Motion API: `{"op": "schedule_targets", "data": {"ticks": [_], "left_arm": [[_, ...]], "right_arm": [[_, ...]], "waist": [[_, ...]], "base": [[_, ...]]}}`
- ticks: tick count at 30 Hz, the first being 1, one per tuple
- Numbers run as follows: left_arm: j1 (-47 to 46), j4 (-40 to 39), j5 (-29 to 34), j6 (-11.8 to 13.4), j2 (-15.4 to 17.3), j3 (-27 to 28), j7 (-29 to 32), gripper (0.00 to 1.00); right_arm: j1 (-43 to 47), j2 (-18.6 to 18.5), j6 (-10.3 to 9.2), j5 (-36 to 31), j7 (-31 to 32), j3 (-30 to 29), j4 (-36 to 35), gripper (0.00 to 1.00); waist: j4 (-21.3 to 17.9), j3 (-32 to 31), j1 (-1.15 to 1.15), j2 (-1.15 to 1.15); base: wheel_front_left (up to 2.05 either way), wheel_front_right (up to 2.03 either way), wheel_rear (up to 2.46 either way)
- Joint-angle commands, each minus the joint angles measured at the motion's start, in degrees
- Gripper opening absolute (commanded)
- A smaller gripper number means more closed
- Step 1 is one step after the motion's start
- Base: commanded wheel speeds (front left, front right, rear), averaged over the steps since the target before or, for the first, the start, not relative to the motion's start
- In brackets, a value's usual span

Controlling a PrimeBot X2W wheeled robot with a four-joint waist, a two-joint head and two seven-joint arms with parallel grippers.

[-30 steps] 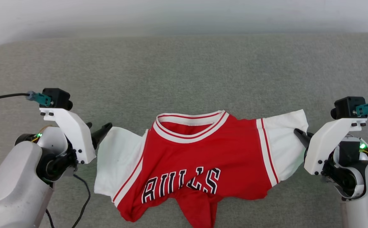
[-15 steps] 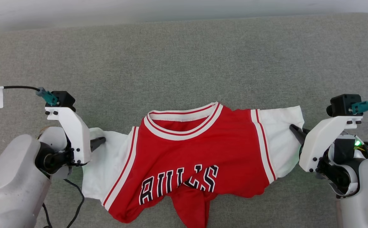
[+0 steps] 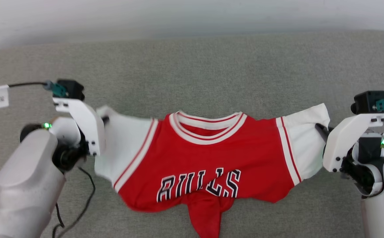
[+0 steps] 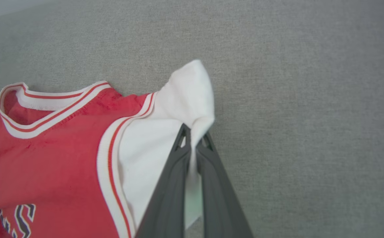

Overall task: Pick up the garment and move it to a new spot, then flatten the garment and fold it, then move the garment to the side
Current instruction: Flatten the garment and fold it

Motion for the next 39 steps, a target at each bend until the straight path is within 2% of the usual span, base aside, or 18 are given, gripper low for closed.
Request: {"op": "schedule_targets", "data": {"ticks": [1,8,15,25,31,39], "left_arm": [[-2.09,-0.22,1.0,0.72,0.16,0.3,-1.8,0.0],[-9.76,0.87,4.44,4.1,-1.14,1.34,-8.14,0.0],[-18.77,3.29,7.18,4.66,-1.58,1.29,-11.75,0.0],[-33.97,6.49,11.33,5.08,-0.4,2.42,-19.03,0.0],[-42.41,8.13,12.74,5.41,-0.16,4.01,-25.69,0.0],[-52.29,8.5,13.92,5.55,0.89,5.54,-31.79,0.0]], "right_arm": [[-1.69,-0.97,-0.03,-0.2,-0.02,0.07,0.72,0.0],[-8.52,-5.57,-0.04,-1.51,-1.34,2.35,7.69,0.0],[-18.53,-9.51,-0.04,-1.85,-4.33,7.12,14.2,0.0],[-38.04,-14.4,-0.06,-3.52,-11.14,14.93,20.05,0.0],[-49.71,-15.48,-0.06,-6.39,-16.47,15.2,22.42,0.0],[-63.72,-14.66,-0.06,-10.42,-24.37,14.4,25.81,0.0]], "waist": [[0.88,-1.6,0.0,0.0],[1.98,-5.54,0.0,0.0],[1.63,-5.65,0.0,0.0],[0.44,3.44,0.0,0.0],[-0.24,9.17,0.0,0.0],[-1.5,14.57,0.0,0.0]], "base": [[0.0,0.0,0.0],[0.0,0.0,0.0],[0.0,0.0,0.0],[0.0,0.0,0.0],[0.0,0.0,0.0],[0.0,0.0,0.0]]}}
